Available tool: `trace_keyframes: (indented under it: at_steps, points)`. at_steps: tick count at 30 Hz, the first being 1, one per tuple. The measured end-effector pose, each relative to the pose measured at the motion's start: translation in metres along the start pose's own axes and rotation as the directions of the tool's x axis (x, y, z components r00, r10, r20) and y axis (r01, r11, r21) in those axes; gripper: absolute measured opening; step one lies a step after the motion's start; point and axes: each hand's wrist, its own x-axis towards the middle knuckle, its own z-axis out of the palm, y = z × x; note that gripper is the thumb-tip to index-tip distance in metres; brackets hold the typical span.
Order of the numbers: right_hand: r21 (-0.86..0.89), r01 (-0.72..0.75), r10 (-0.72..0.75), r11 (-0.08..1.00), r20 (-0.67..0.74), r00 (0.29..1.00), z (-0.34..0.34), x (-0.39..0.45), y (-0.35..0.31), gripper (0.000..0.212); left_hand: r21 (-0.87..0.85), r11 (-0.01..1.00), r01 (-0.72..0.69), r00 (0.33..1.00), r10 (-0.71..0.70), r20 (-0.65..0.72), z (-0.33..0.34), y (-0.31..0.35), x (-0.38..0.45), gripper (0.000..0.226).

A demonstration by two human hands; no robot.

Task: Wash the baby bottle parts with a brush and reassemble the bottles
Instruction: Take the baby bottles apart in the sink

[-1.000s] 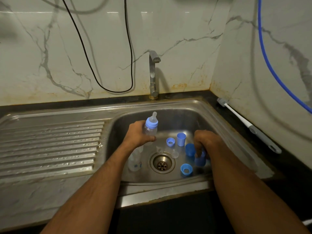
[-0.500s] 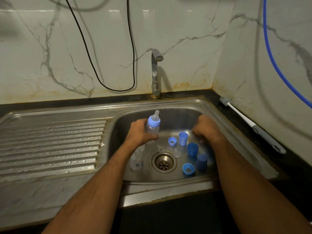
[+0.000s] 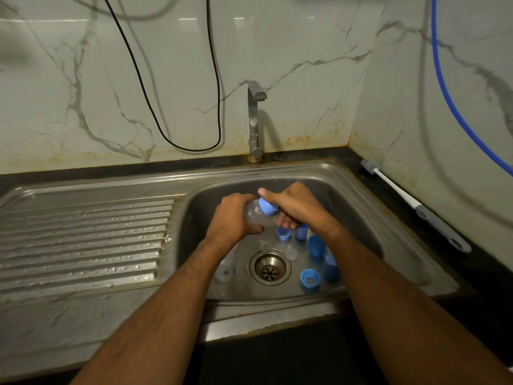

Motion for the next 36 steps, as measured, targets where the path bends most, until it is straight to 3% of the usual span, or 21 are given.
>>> trace_keyframes:
  at_steps: [3,5,8,12,16,18,21,24,26,28,30,33,34,36]
  points:
    - [0.044,-0.072,0.07,0.996,0.041,0.997,0.002,0.0,0.0,0.074,0.061,0.998,-0.015,1.0,0.015,0.001,0.001,0.003,0.001,0.07]
    - [0.025,-0.065,0.064,0.998,0.03,0.997,0.004,0.001,-0.001,0.066,0.065,0.998,-0.015,0.999,0.012,0.034,0.001,0.004,0.001,0.067]
    - [-0.028,0.048,-0.047,0.998,0.025,0.999,0.0,0.001,-0.005,0.048,0.018,1.0,-0.025,0.998,0.024,0.06,-0.004,0.005,0.002,0.062]
    - [-0.053,0.171,-0.165,0.984,0.099,0.981,-0.011,-0.005,-0.004,0.04,-0.011,0.998,-0.056,0.993,0.057,0.105,-0.011,0.006,0.005,0.056]
    - [-0.149,0.269,-0.231,0.951,0.233,0.945,-0.021,-0.007,-0.003,0.029,-0.118,0.99,-0.075,0.951,0.106,0.292,-0.015,-0.003,0.006,0.039]
    - [-0.246,0.431,-0.35,0.868,0.313,0.883,-0.023,-0.007,-0.004,0.02,-0.217,0.974,-0.064,0.908,0.147,0.391,-0.016,-0.012,0.004,0.042]
    - [-0.315,0.61,-0.495,0.727,0.375,0.784,-0.019,-0.004,-0.008,0.052,-0.341,0.94,0.026,0.893,0.132,0.431,-0.015,-0.019,0.001,0.049]
    - [-0.217,0.574,-0.466,0.789,0.397,0.791,-0.02,-0.004,-0.011,0.076,-0.263,0.965,-0.003,0.929,0.101,0.357,-0.011,-0.018,0.003,0.047]
    - [-0.22,0.457,-0.404,0.862,0.248,0.881,-0.019,-0.006,-0.01,0.08,-0.212,0.977,-0.004,0.933,0.08,0.351,-0.008,-0.017,0.003,0.04]
    - [-0.31,0.314,-0.318,0.897,0.038,0.947,-0.014,-0.008,-0.01,0.07,-0.18,0.984,-0.008,0.94,0.069,0.335,-0.004,-0.016,0.003,0.038]
    - [-0.426,0.261,-0.305,0.866,-0.036,0.952,-0.009,-0.009,-0.011,0.051,-0.167,0.986,-0.019,0.948,0.071,0.309,-0.002,-0.013,0.003,0.039]
    - [-0.436,0.321,-0.307,0.841,0.104,0.946,-0.011,-0.008,-0.01,0.023,-0.137,0.99,-0.038,0.938,0.083,0.336,0.0,-0.013,0.004,0.043]
    - [-0.407,0.37,-0.321,0.835,0.186,0.929,-0.014,-0.007,-0.01,0.023,-0.134,0.99,-0.035,0.935,0.08,0.346,0.0,-0.014,0.003,0.044]
    - [-0.321,0.459,-0.358,0.828,0.328,0.874,-0.017,-0.004,-0.007,0.067,-0.145,0.989,-0.023,0.94,0.071,0.333,-0.001,-0.018,0.004,0.046]
